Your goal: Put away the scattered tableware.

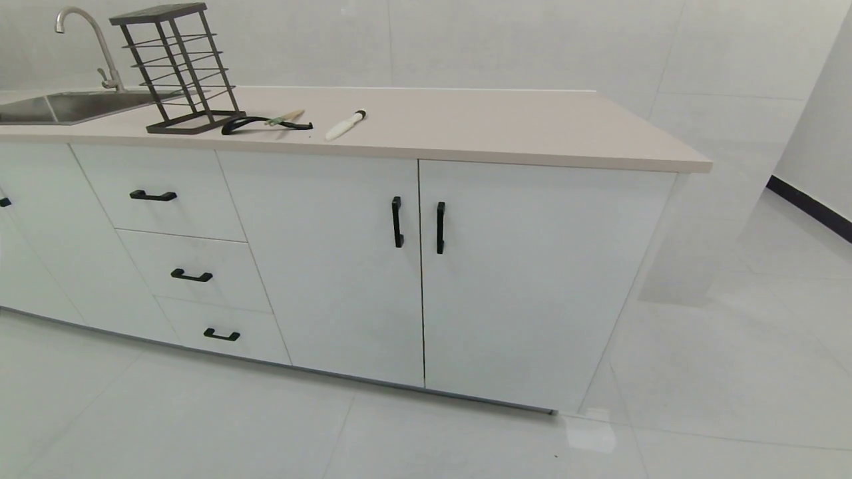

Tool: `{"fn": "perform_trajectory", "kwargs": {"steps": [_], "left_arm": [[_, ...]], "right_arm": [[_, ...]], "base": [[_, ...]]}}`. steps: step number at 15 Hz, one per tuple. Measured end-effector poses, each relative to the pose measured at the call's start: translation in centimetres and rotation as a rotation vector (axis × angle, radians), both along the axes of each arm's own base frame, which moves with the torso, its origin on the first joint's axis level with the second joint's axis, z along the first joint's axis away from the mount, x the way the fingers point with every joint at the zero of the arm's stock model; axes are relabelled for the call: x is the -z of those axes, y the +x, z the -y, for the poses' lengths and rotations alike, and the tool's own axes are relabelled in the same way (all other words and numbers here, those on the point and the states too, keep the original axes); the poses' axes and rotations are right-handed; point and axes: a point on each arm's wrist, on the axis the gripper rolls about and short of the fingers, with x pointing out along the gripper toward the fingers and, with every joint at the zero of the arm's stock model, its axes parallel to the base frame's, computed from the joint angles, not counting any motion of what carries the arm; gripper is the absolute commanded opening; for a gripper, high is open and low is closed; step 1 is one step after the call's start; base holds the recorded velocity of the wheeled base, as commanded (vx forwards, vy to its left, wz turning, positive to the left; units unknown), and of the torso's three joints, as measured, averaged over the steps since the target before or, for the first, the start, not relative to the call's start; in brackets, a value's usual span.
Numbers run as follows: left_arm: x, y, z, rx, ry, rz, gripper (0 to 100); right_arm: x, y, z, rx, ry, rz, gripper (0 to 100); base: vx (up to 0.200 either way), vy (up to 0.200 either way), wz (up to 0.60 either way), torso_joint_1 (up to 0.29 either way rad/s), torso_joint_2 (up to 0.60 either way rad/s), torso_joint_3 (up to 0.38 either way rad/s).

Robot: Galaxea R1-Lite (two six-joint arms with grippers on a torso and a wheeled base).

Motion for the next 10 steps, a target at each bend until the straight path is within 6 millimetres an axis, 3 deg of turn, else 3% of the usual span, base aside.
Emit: {"fn": "perform_trajectory", "kwargs": {"steps": [10], "left_arm": [[0.0,0.0,0.0,0.001,0.0,0.0,100]], "right_arm": [[-0.01,0.01,0.0,0.002,0.0,0.0,0]], "base": [[0.0,0.2,0.0,0.001,0.0,0.001]]}}
